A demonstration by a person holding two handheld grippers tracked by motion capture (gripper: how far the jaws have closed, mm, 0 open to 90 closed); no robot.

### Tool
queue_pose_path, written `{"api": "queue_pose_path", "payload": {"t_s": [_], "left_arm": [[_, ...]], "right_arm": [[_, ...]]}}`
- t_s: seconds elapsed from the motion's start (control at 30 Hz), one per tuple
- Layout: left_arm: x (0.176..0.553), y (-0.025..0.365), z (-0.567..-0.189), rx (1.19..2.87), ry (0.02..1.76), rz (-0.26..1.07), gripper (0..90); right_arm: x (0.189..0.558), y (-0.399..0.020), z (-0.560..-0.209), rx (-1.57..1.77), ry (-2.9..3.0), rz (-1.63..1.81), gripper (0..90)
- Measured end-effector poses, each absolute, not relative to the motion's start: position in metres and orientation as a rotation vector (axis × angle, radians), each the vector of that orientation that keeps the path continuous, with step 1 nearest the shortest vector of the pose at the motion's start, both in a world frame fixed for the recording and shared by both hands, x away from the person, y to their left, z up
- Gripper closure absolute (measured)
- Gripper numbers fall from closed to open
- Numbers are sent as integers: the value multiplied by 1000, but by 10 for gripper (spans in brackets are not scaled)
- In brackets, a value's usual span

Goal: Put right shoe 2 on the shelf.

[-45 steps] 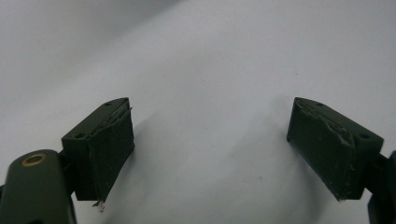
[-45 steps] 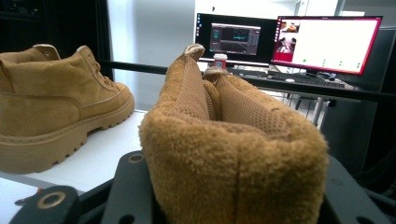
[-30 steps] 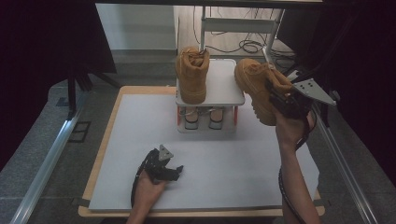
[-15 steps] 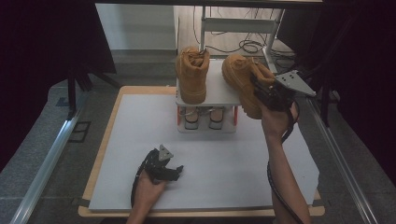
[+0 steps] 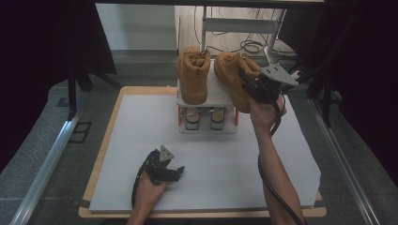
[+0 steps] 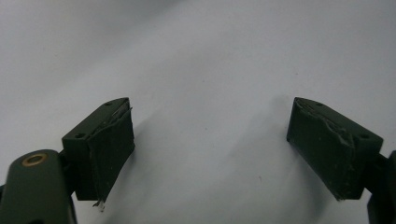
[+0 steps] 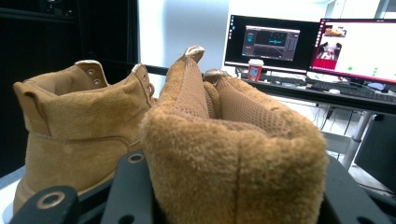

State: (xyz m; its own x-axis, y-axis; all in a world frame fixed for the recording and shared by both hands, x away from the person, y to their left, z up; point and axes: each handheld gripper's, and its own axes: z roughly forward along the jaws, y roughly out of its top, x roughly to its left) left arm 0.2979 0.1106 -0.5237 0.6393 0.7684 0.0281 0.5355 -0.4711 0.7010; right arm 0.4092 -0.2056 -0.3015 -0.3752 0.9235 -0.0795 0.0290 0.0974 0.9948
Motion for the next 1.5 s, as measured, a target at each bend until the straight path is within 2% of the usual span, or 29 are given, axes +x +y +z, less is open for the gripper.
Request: {"api": "queue_pose_path", "payload": {"t_s": [1.03, 1.17, 1.5], "left_arm": [[298, 110, -524, 2183, 1015, 446, 149], [298, 110, -524, 2183, 1016, 447, 149], [297, 110, -524, 2184, 1013, 452, 148]], "right_arm": [[461, -172, -318, 1000, 1591, 1361, 548], [460, -169, -323, 973, 1597, 1352, 477], [463, -172, -320, 1022, 1649, 1320, 153]]}}
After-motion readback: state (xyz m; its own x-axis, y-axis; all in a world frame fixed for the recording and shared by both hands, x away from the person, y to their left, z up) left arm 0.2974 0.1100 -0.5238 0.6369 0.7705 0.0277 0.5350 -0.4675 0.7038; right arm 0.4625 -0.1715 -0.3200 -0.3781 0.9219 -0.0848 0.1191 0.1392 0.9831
